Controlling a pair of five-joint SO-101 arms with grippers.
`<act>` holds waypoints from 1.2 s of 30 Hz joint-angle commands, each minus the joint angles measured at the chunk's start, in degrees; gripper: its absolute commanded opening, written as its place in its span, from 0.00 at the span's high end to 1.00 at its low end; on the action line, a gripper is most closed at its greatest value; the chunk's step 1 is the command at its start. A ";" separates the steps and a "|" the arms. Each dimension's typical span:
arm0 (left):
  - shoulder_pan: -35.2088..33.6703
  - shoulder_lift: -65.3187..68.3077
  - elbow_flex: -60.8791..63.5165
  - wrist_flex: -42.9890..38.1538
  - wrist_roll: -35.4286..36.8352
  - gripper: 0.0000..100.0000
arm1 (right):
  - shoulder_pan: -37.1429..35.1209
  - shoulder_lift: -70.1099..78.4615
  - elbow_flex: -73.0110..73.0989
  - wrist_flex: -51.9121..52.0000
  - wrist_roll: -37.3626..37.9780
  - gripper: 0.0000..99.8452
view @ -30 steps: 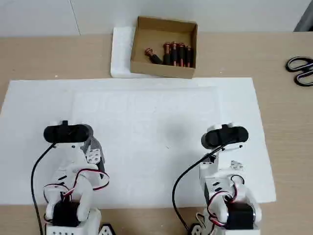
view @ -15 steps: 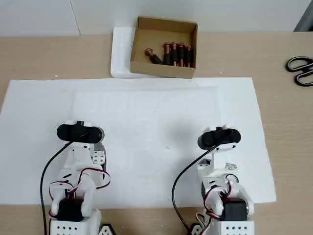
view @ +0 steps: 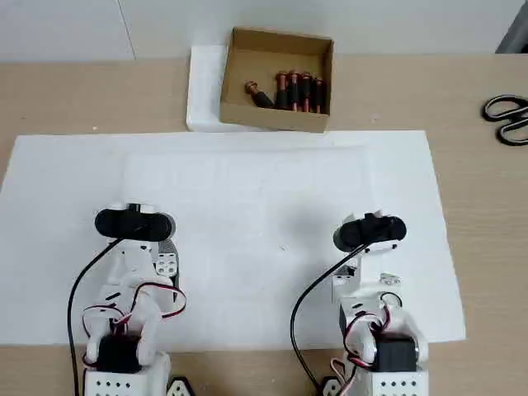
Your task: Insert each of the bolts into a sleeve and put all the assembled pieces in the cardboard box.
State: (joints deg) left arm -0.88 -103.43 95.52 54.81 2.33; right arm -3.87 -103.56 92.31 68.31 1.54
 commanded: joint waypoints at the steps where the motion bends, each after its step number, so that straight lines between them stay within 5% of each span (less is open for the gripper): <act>1: -0.09 -0.44 -0.13 -1.32 -0.09 0.99 | 0.31 -0.40 -0.26 -1.19 0.18 1.00; 36: 0.09 -0.44 -0.13 -1.41 -0.18 0.99 | 0.31 -0.40 0.00 -2.59 0.44 1.00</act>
State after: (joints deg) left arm -0.88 -103.43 95.52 54.73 2.33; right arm -3.87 -103.56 92.66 66.90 1.54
